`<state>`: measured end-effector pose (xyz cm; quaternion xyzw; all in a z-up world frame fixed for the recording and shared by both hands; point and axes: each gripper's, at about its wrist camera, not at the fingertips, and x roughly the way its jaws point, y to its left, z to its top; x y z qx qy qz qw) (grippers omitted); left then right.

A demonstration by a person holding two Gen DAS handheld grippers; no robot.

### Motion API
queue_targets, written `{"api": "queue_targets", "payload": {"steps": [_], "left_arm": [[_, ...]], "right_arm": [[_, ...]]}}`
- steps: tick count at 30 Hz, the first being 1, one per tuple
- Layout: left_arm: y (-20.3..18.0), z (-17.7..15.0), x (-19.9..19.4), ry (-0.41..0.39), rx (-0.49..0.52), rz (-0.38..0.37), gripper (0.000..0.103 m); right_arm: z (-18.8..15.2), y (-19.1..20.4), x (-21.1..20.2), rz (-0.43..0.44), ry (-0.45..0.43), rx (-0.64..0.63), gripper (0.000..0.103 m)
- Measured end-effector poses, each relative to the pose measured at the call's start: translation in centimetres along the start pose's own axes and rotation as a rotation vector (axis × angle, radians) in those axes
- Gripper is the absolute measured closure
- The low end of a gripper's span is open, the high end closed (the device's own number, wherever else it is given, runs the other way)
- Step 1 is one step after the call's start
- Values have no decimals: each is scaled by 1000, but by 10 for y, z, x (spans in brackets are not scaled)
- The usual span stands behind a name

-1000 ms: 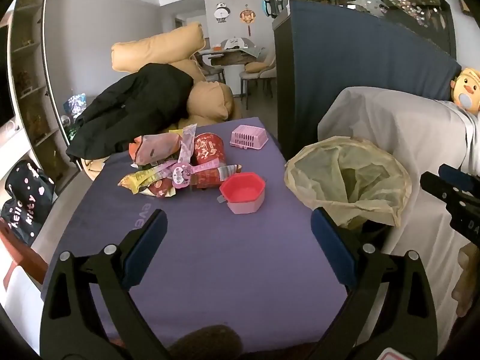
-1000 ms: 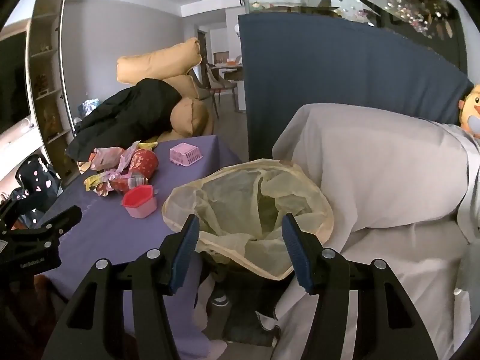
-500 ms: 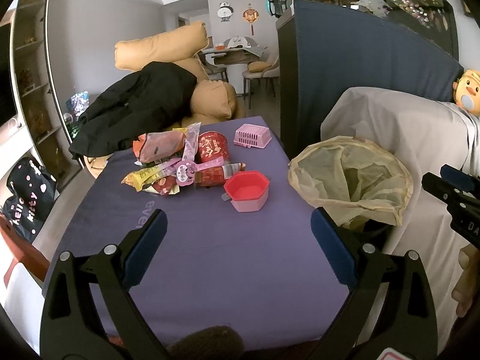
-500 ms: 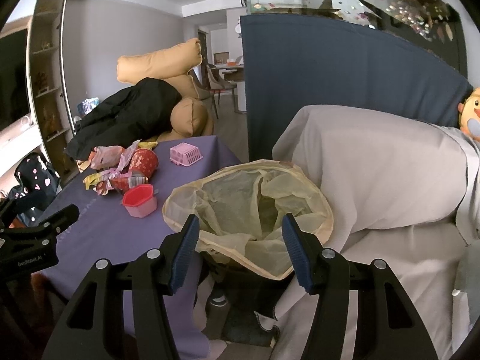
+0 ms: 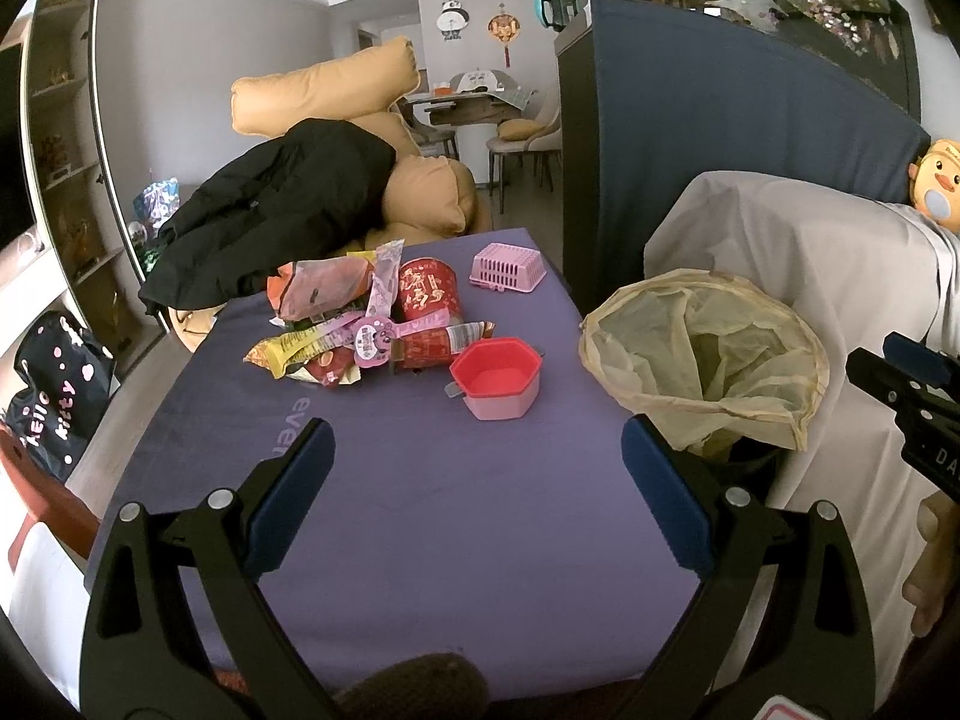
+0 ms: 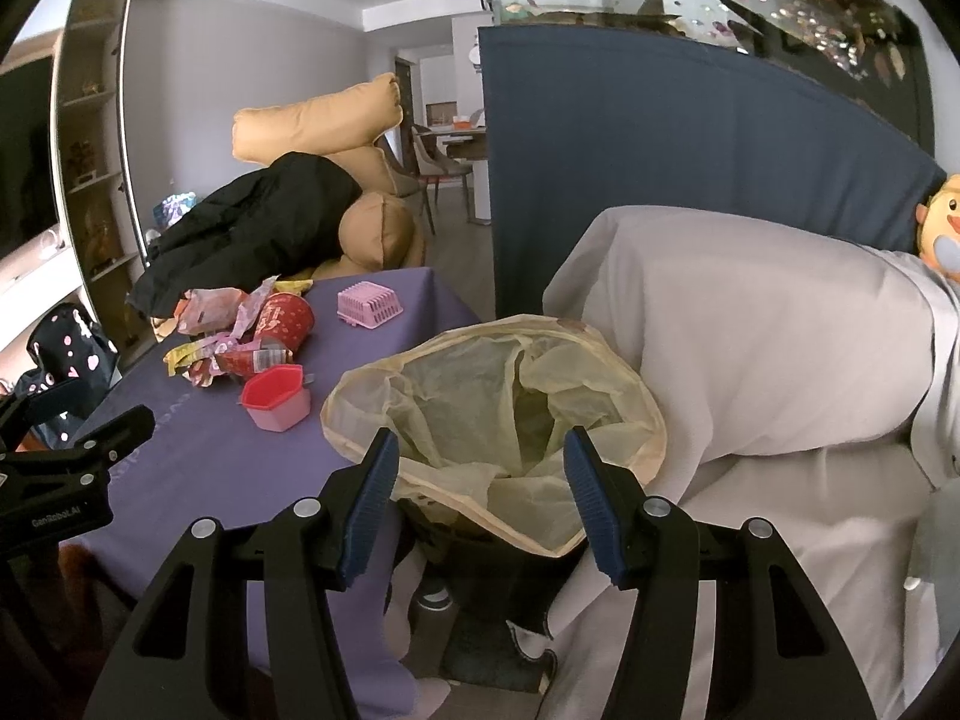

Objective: Collect trash

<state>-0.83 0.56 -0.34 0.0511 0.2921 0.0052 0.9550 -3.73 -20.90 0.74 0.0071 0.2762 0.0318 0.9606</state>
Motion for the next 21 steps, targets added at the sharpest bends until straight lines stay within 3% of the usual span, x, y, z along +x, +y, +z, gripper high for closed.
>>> {"api": "queue_targets", "payload": {"steps": [21], "left_arm": [[1, 1, 0, 2, -1, -1, 11]], "right_arm": [[-2, -2, 1, -3, 6, 1, 49]]}}
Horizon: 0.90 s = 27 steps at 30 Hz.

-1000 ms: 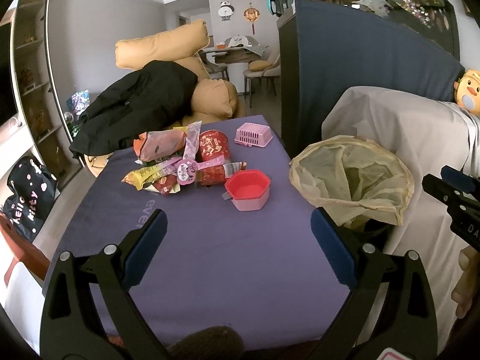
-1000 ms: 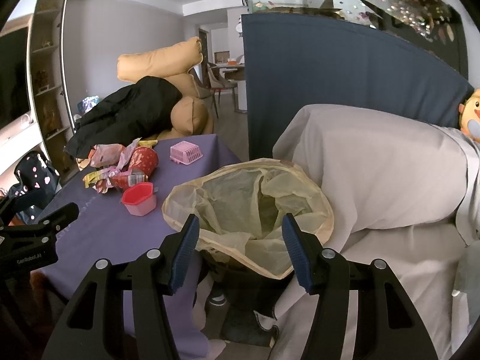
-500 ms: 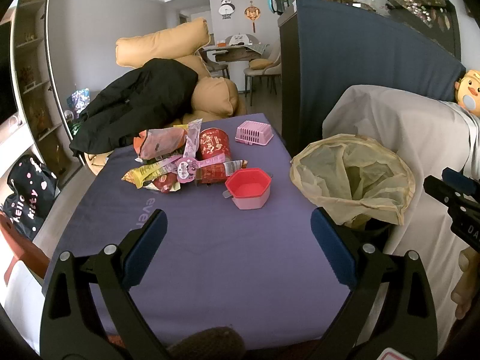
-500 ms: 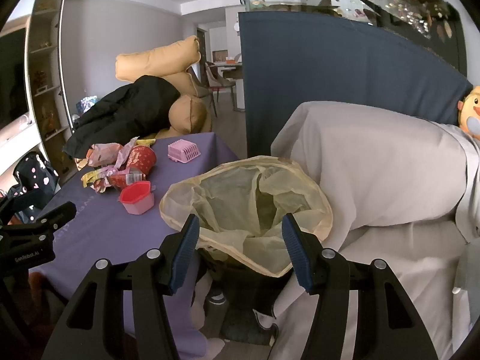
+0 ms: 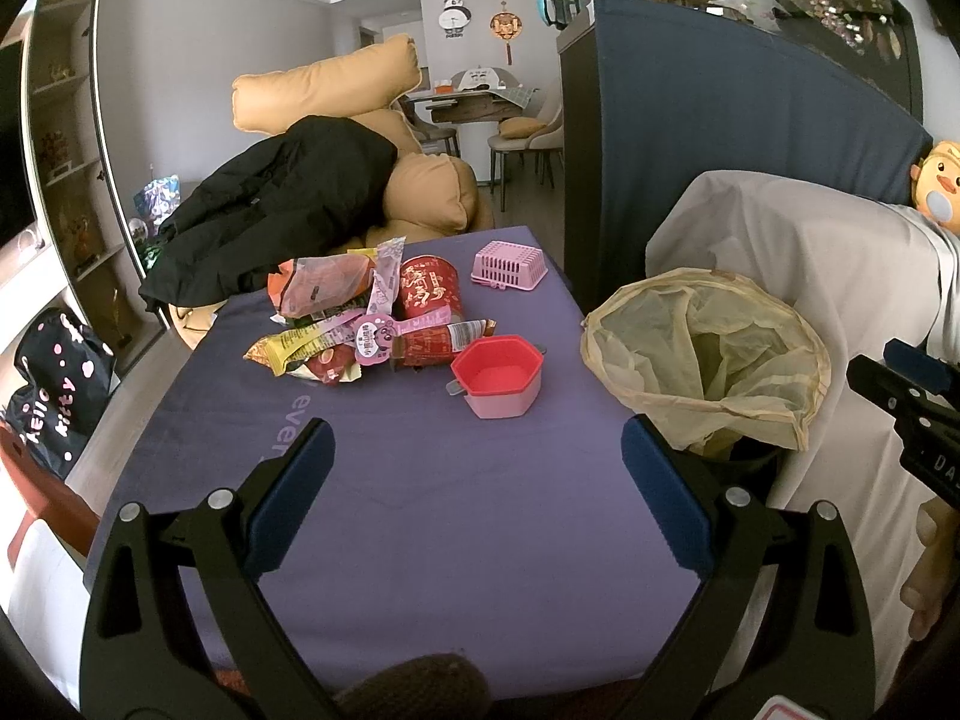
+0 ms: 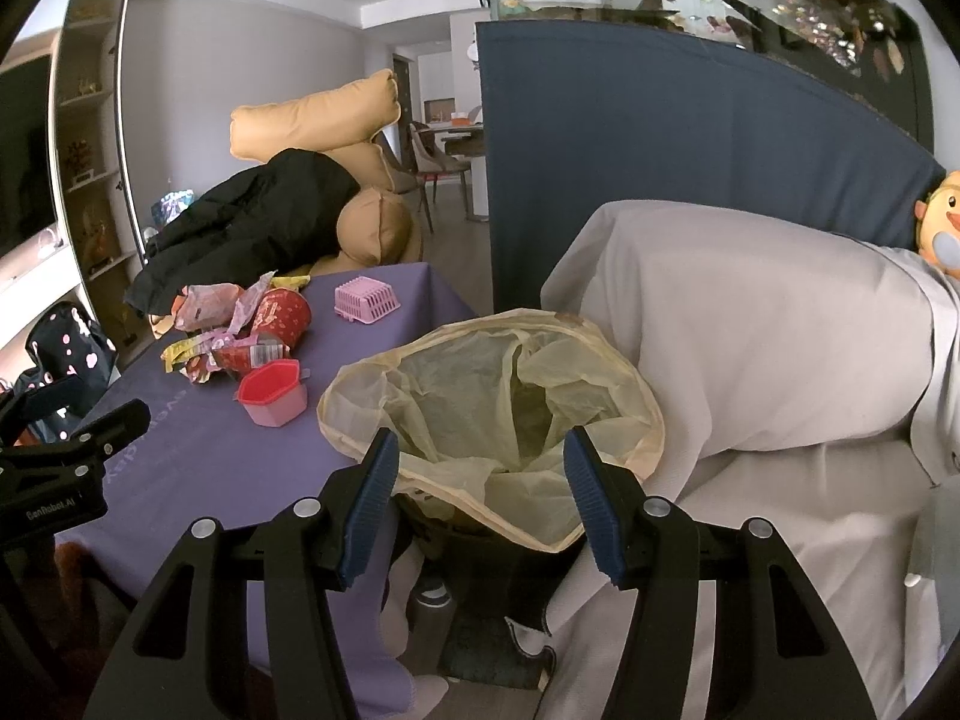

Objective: Collect trash

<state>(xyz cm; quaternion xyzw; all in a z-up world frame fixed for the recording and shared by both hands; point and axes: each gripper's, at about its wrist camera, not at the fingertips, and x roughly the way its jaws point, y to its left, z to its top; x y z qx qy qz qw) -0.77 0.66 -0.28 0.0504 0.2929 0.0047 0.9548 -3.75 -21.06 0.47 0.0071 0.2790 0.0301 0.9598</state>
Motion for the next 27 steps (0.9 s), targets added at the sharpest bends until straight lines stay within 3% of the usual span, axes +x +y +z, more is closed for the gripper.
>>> {"api": "queue_targets", "payload": {"steps": [27], "left_arm": [[4, -1, 1, 2, -6, -2, 11]], "right_arm": [[-1, 7, 3, 5, 14, -21, 49]]}}
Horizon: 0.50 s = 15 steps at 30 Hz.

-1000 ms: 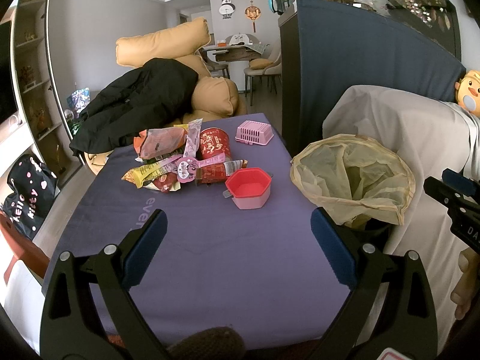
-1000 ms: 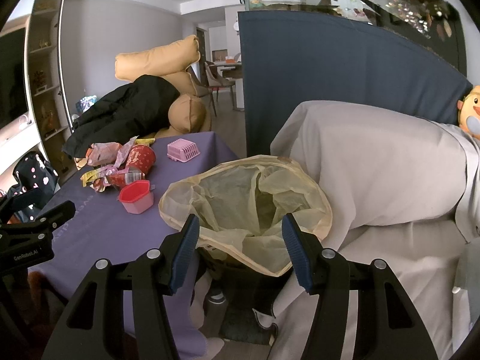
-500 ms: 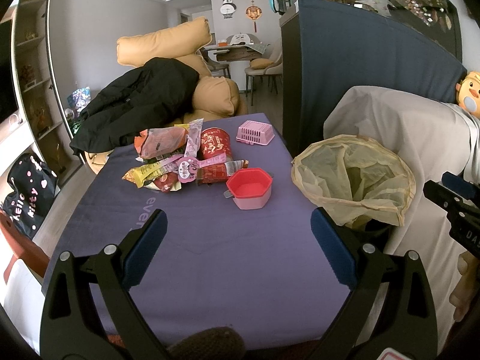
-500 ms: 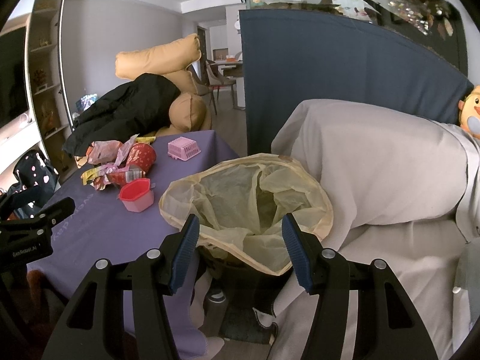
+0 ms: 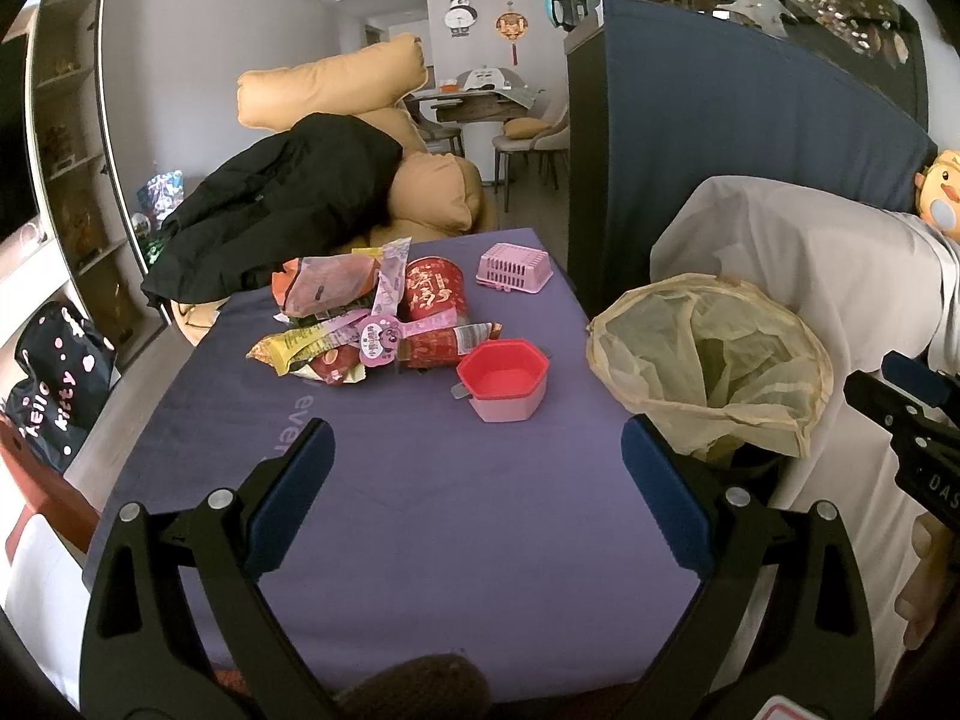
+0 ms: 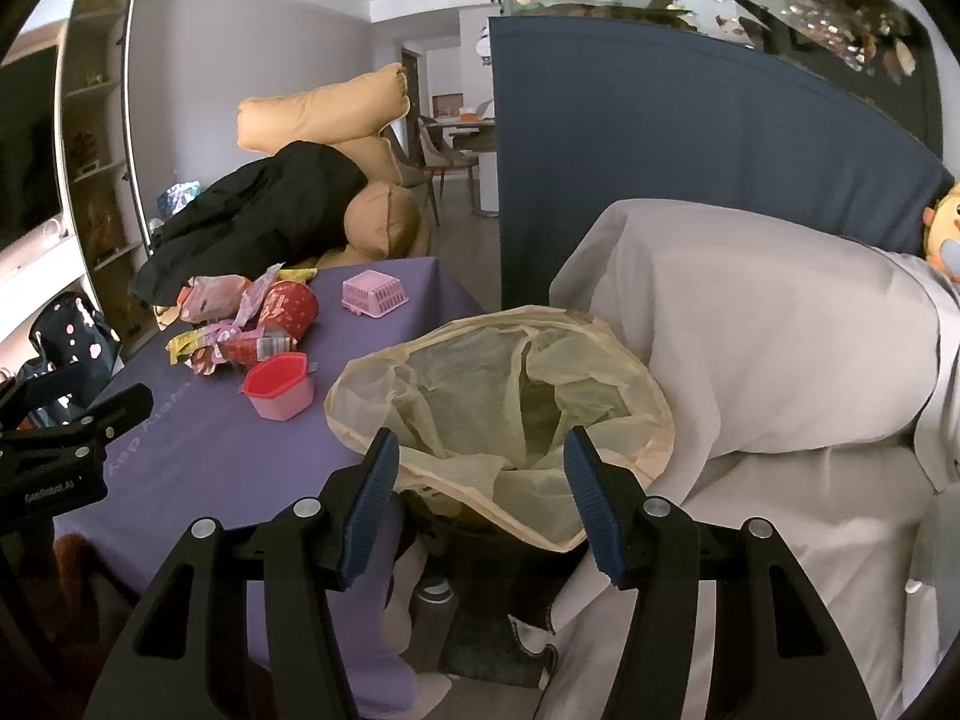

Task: Collect trash
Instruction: 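Reach the left tool to the orange wrapper while the right tool reaches the red cup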

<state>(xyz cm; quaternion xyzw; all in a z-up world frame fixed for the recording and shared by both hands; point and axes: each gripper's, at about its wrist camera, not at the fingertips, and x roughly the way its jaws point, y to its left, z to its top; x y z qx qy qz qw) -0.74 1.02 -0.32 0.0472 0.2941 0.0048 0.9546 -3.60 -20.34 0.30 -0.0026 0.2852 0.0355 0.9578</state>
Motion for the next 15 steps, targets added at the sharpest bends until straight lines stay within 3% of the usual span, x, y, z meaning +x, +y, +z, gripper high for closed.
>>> {"api": "queue_targets", "payload": {"steps": [8, 15], "left_arm": [[17, 4, 5, 6, -56, -11, 11], [54, 23, 32, 36, -102, -47, 11]], "right_arm": [[1, 1, 2, 10, -3, 6, 49], [27, 8, 32, 39, 7, 28, 49]]}}
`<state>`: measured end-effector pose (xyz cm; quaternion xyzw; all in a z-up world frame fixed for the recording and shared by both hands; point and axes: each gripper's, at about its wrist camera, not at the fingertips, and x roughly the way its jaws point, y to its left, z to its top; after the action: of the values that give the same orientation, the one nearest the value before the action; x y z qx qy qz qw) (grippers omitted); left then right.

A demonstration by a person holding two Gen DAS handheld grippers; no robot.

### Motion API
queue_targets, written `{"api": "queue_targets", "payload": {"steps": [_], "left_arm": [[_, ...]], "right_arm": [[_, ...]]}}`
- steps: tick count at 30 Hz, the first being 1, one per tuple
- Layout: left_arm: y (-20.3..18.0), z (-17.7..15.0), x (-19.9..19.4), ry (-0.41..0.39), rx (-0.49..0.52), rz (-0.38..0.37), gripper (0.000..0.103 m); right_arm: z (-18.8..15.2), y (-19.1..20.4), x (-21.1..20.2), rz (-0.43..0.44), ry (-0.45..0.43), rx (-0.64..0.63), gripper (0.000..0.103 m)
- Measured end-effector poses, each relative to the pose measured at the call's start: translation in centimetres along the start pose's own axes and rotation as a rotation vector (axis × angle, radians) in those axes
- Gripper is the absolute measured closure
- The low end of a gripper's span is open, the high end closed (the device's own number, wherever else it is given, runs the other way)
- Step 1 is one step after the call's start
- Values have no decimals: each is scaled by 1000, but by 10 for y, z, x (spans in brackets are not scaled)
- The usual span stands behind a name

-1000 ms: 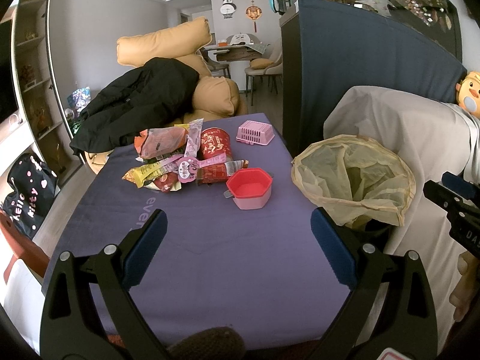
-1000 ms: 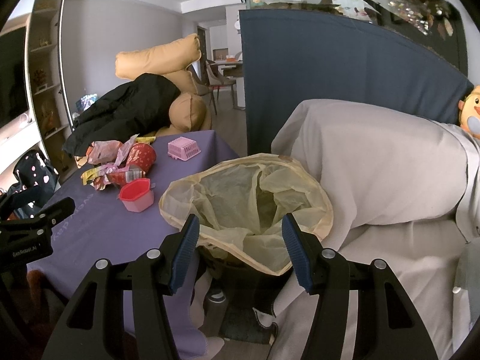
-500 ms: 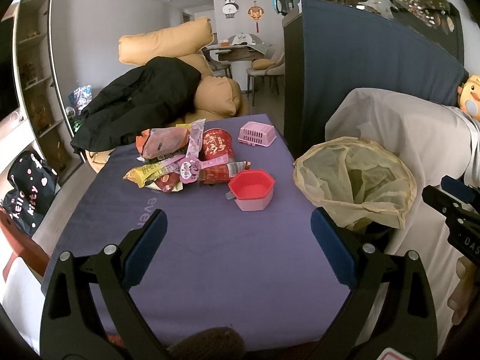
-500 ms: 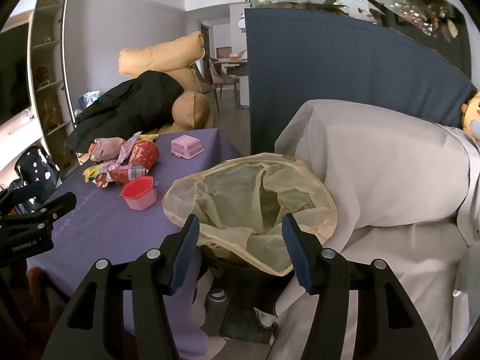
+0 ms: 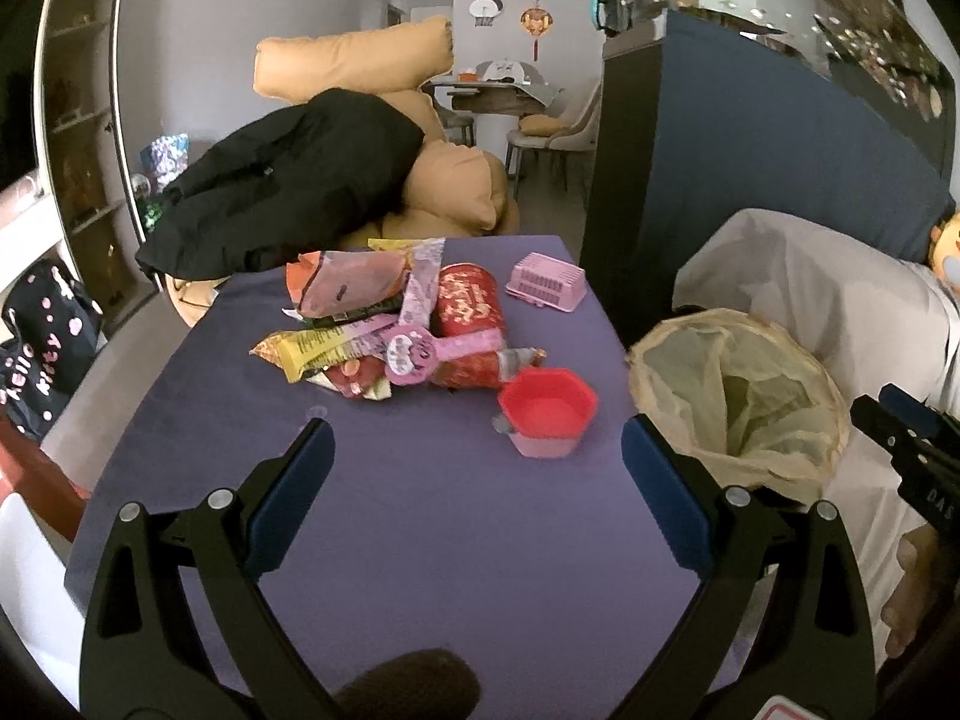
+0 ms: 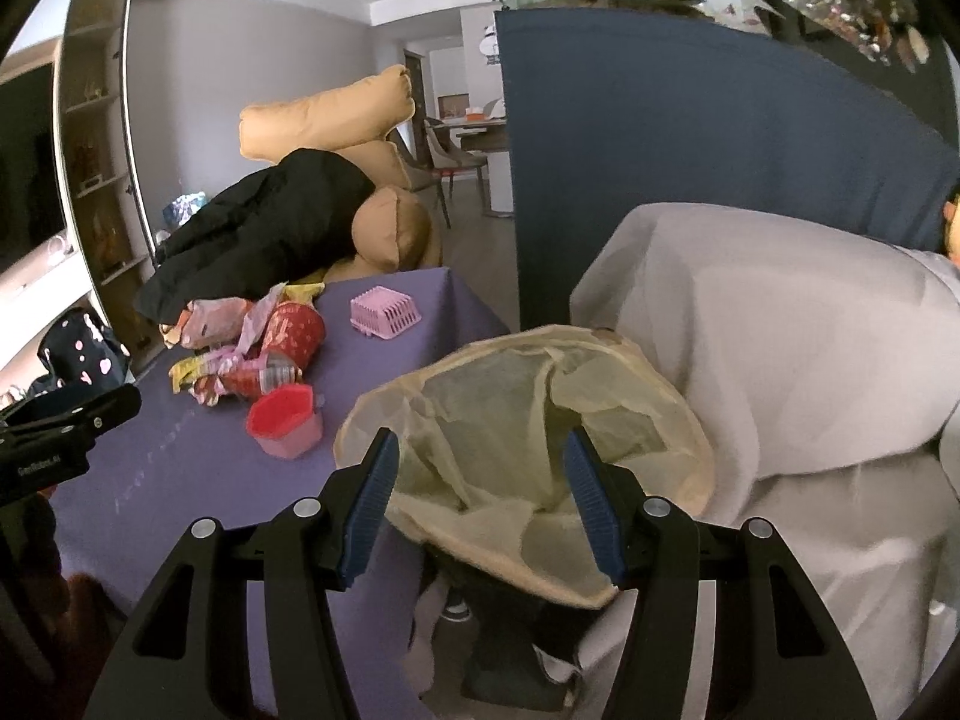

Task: Collect trash
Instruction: 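Reach the left tool to the orange wrapper while the right tool reaches the red cup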

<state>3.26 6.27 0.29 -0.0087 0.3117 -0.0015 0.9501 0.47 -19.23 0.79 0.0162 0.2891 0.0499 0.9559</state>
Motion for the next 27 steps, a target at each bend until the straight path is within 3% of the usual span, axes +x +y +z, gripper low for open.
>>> {"api": "queue_targets", "payload": {"steps": [8, 15, 21, 27], "left_arm": [[73, 20, 52, -1, -30, -8, 11], [142, 40, 79, -25, -105, -114, 10], [177, 70, 119, -2, -128, -103, 9], [215, 100, 177, 80, -253, -186, 9]], "right_arm": [[30, 38, 51, 25, 42, -56, 49], [47, 72, 99, 61, 87, -79, 49], [61, 92, 137, 66, 112, -62, 49], [68, 113, 164, 79, 157, -89, 49]]}}
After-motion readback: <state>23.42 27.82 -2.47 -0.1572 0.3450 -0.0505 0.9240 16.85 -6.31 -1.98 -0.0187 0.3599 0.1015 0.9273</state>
